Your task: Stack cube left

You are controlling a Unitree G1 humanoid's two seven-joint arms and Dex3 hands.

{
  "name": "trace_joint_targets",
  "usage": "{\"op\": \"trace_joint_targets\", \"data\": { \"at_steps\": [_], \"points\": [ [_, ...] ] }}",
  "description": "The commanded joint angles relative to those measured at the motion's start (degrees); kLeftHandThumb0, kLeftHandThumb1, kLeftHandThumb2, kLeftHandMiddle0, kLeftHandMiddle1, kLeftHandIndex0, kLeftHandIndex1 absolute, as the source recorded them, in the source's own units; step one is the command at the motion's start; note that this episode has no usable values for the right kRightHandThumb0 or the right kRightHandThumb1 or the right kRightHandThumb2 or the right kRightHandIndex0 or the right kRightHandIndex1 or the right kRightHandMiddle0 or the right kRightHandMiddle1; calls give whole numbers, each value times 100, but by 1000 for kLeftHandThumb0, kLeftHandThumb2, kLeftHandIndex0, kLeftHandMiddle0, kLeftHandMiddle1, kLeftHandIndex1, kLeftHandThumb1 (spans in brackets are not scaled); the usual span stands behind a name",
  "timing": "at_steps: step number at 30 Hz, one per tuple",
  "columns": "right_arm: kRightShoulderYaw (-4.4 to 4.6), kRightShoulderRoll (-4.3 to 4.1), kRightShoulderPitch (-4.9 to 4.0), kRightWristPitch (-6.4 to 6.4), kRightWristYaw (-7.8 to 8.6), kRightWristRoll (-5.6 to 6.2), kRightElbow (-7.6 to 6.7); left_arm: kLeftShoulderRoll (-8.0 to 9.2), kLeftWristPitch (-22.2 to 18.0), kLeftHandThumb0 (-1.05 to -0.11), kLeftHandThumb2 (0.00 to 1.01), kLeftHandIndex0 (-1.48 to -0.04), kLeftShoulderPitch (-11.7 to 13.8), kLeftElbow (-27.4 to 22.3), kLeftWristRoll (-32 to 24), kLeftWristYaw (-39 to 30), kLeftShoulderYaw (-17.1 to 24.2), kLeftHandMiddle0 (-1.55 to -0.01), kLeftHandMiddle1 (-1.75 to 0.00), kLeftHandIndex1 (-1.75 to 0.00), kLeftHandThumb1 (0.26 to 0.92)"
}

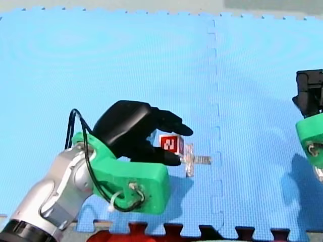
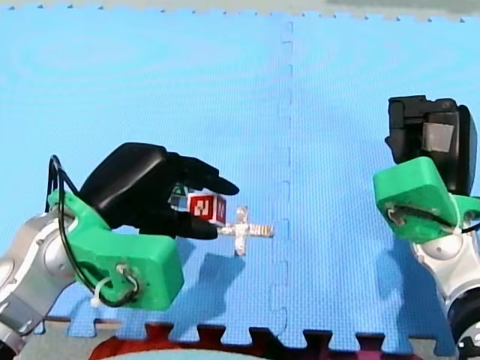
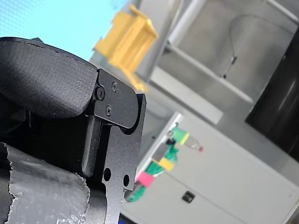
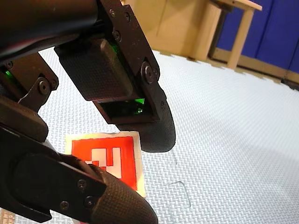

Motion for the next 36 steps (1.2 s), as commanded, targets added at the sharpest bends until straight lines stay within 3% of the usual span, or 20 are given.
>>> {"op": "trace_joint_targets", "data": {
  "at_steps": [1,5,8,15,31,36],
  "points": [
    [4,0,-14,22,-50,-11,6,-55,33,-483,0,-1307,-131,154,47,25,-64,-940,-1727,-16,780],
    [18,22,-24,48,-106,-31,17,-192,61,-481,0,-1307,-375,520,113,67,-173,-931,-1745,-12,781],
    [15,32,-37,58,-124,-33,22,-345,-32,-480,0,-1307,-694,1164,178,238,-281,-930,-1746,-11,781],
    [6,50,-67,79,-163,-52,43,-407,-418,-479,0,-1306,-1080,1960,174,571,-329,-929,-1746,-9,781],
    [19,145,-137,153,-227,-43,48,-496,-923,-477,3,-1295,-1606,2985,140,957,-380,-910,-1746,0,791],
    [22,176,-145,168,-229,-42,56,-597,-1067,-476,2,-1292,-1779,3468,182,1141,-450,-910,-1701,0,796]
  ]
}}
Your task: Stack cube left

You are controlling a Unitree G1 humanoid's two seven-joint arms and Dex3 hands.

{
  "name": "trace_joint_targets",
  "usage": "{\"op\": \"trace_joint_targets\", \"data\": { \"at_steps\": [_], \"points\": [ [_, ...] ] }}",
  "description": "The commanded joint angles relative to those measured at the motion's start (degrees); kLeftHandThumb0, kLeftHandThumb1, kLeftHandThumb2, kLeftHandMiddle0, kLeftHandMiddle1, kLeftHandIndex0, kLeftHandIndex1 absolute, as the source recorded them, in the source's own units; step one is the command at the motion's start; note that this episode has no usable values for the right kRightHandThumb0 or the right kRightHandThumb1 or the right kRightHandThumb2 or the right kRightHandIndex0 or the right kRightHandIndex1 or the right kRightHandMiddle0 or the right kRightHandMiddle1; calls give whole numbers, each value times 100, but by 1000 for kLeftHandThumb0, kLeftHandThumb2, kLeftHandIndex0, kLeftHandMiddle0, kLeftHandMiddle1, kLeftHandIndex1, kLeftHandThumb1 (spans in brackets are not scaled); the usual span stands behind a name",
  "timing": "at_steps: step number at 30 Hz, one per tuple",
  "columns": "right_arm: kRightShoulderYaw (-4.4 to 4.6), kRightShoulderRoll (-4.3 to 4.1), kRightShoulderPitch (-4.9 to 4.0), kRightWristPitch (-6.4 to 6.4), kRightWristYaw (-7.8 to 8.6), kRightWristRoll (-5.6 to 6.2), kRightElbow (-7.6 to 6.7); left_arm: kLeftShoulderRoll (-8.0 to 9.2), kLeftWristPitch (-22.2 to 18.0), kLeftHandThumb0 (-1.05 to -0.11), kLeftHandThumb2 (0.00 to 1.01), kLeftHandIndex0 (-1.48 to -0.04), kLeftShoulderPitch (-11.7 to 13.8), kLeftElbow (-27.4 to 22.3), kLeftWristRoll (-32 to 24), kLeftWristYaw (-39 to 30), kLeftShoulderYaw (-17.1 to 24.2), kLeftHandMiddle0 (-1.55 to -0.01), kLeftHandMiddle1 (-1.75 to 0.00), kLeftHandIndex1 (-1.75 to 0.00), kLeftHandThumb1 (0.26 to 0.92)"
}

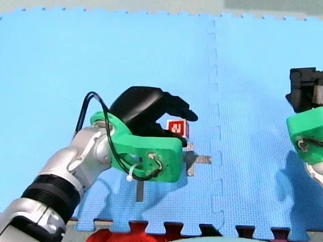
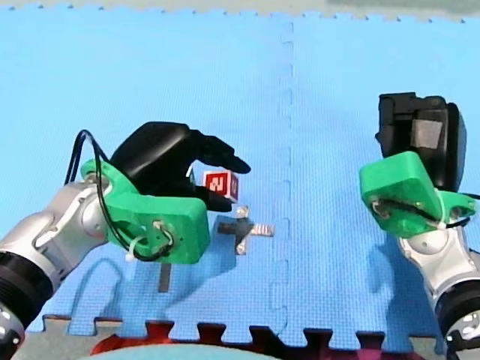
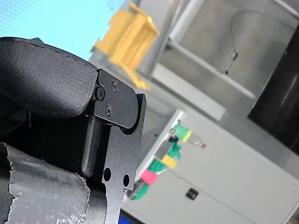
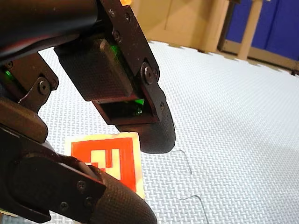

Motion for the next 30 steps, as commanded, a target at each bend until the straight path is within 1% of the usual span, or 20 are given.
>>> {"op": "trace_joint_targets", "data": {
  "at_steps": [1,4,8,11,15,26,30],
  "points": [
    [-8,5,-17,23,-18,26,8,-34,-55,-475,3,-1292,-119,224,19,82,-39,-912,-1695,0,798],
    [-1,27,-20,27,-38,17,-1,-81,-135,-474,3,-1291,-215,478,22,178,-76,-913,-1697,0,802],
    [3,45,-25,19,-51,17,-5,-186,-329,-472,3,-1291,-330,887,2,311,-124,-896,-1742,0,805],
    [1,50,-29,11,-44,23,-6,-203,-476,-471,3,-1290,-381,1046,-49,283,-115,-896,-1746,0,807],
    [-1,58,-30,15,-41,29,-10,-221,-543,-469,3,-1285,-410,1141,-42,298,-120,-898,-1746,0,809],
    [-6,84,-36,38,-46,34,-9,-311,-519,-464,2,-1278,-435,1210,-177,63,-70,-898,-1746,0,810],
    [-11,88,-40,53,-48,39,-12,-334,-506,-461,0,-1279,-448,1229,-295,-212,-28,-897,-1746,-1,808]
  ]
}}
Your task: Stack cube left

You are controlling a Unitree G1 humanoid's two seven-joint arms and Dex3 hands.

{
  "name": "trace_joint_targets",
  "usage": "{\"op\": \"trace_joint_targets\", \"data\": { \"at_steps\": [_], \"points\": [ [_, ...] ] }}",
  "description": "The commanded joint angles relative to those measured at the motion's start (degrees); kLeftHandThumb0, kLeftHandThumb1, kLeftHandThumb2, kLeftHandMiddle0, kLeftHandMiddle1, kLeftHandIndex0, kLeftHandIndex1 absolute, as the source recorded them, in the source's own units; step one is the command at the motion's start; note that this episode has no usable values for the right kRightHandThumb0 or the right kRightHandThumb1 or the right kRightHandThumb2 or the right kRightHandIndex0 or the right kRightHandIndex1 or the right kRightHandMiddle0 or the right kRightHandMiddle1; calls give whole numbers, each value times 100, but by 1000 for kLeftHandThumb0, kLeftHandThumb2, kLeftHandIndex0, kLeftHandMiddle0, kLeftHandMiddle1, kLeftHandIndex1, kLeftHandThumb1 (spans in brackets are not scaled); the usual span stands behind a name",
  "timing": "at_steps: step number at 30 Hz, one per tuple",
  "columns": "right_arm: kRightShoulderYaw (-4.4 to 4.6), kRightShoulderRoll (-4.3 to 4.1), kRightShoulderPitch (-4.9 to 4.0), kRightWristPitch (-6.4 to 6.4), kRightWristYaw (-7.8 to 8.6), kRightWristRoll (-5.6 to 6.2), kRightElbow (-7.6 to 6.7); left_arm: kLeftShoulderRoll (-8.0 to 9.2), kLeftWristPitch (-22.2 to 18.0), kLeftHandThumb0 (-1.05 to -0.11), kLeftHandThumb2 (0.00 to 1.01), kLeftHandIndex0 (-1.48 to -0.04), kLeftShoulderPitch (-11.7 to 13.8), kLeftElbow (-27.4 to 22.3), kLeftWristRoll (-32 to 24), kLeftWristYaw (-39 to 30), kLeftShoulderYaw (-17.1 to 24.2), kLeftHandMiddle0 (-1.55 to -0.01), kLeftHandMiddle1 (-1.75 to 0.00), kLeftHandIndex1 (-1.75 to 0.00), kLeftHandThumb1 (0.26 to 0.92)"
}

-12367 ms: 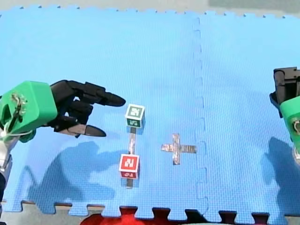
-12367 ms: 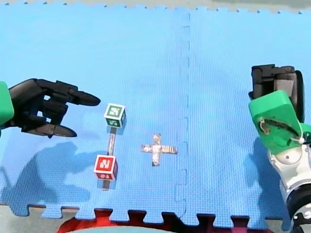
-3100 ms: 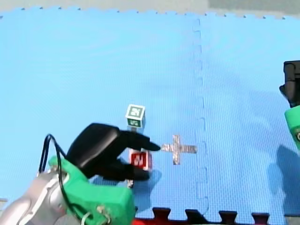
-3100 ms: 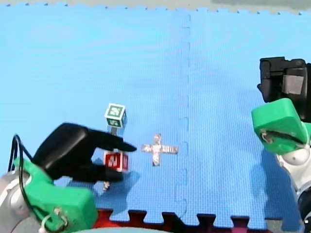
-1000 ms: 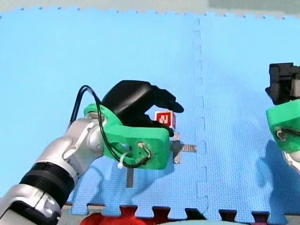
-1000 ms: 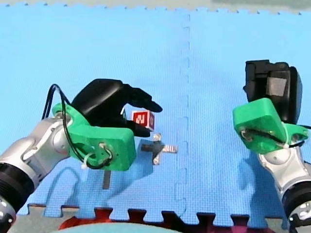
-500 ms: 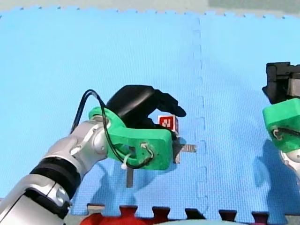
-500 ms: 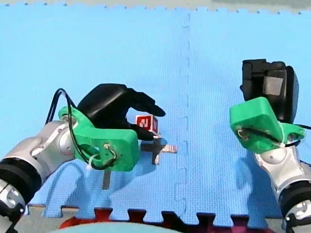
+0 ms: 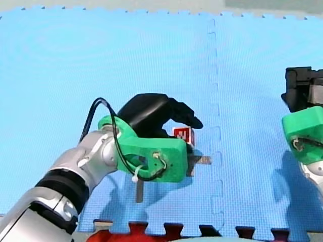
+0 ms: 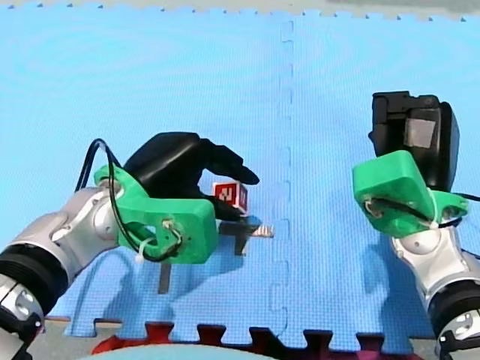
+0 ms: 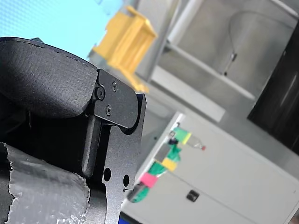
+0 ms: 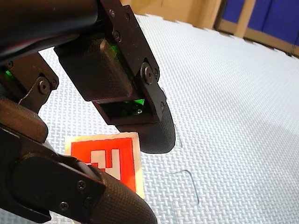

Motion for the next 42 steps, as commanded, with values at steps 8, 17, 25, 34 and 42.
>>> {"op": "trace_joint_targets", "data": {
  "at_steps": [8,17,25,34,42],
  "points": [
    [-29,12,-32,68,-18,48,-5,17,-40,-460,0,-1284,-80,53,-155,-433,51,-896,-1746,-3,803],
    [-18,51,-65,123,-62,33,-10,51,-66,-458,0,-1291,-173,80,-260,-957,61,-899,-1746,-5,797],
    [-27,80,-68,134,-65,48,-18,35,-28,-461,0,-1294,-173,81,-263,-1104,49,-910,-1746,-6,793],
    [-36,103,-64,105,-34,92,-30,19,-51,-462,0,-1296,-113,111,-215,-1000,10,-923,-1746,-5,793],
    [-12,119,-61,104,-55,83,-44,-29,-21,-465,0,-1296,-55,129,-176,-819,-19,-927,-1746,-5,792]
  ]
}}
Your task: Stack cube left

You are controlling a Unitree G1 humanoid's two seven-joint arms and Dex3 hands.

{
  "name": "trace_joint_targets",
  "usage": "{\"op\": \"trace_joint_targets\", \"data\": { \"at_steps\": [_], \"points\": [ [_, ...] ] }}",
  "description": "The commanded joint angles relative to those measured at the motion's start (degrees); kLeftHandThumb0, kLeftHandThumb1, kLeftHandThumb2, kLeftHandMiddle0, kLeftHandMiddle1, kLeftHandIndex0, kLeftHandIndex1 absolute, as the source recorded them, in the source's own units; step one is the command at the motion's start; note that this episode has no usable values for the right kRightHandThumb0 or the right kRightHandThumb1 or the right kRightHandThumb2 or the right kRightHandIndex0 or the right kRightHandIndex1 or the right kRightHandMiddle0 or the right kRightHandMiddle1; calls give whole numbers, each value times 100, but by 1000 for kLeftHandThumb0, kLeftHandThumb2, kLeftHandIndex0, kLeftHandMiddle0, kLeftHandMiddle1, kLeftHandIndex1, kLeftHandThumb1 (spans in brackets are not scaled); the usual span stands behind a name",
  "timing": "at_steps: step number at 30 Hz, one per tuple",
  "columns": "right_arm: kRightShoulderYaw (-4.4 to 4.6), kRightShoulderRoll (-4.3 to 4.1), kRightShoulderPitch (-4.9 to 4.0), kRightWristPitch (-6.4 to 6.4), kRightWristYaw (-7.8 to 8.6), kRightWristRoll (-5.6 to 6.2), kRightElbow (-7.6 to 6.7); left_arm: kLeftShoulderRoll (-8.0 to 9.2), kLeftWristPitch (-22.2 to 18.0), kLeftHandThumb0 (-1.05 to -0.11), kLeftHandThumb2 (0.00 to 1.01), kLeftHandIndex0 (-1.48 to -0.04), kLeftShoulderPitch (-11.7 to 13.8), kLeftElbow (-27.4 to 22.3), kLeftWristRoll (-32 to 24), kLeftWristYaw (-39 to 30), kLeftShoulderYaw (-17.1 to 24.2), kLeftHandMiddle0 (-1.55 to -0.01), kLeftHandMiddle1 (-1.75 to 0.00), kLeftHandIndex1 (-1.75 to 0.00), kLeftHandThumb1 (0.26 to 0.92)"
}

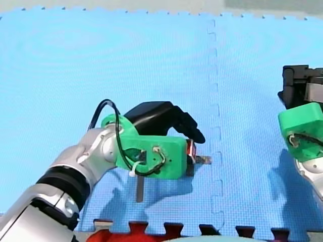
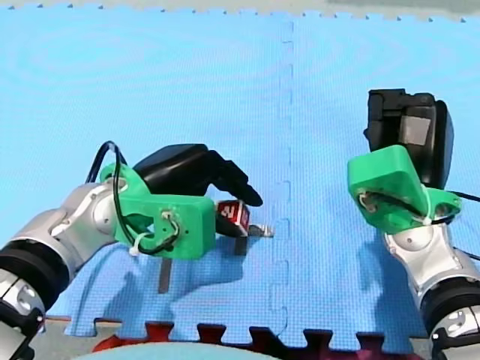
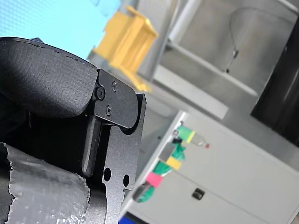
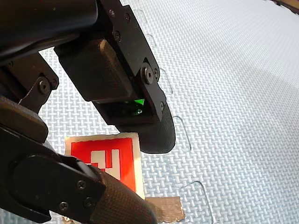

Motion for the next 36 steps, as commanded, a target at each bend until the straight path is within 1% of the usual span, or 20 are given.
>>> {"op": "trace_joint_targets", "data": {
  "at_steps": [1,4,6,15,17,22,26,32,34,35,36],
  "points": [
    [4,-2,-12,-15,-31,-2,-18,-8,16,-465,0,-1296,27,32,32,105,-16,-927,-1746,-4,792],
    [16,13,-11,-10,-52,-8,-21,-53,14,-469,0,-1294,88,95,95,352,-49,-928,-1746,-3,791],
    [24,26,-14,-3,-67,-12,-20,-53,-8,-476,0,-1288,96,133,115,433,-52,-928,-1746,-1,791],
    [59,80,-51,31,-124,-42,-25,-17,-149,-482,0,-1276,81,213,131,520,-46,-929,-1746,0,791],
    [66,103,-58,38,-141,-54,-22,-13,-170,-481,0,-1276,89,212,141,525,-55,-930,-1746,0,791],
    [60,134,-64,39,-150,-60,-24,3,-202,-477,1,-1278,87,222,155,516,-57,-931,-1746,-1,792],
    [59,148,-51,29,-168,-66,-36,18,-227,-475,1,-1279,93,223,167,519,-60,-933,-1746,-1,793],
    [38,168,-40,-1,-157,-40,-38,21,-260,-476,2,-1278,94,227,202,504,-81,-935,-1746,-1,795],
    [37,174,-40,-1,-166,-43,-33,29,-295,-488,2,-1156,95,235,190,455,-80,-934,-1746,0,796],
    [36,178,-42,1,-170,-44,-30,32,-305,-621,3,-891,94,239,179,413,-78,-891,-1746,-1,740],
    [35,180,-43,3,-174,-46,-27,26,-297,-776,13,-623,96,236,165,365,-73,-861,-1746,0,743]
  ]
}}
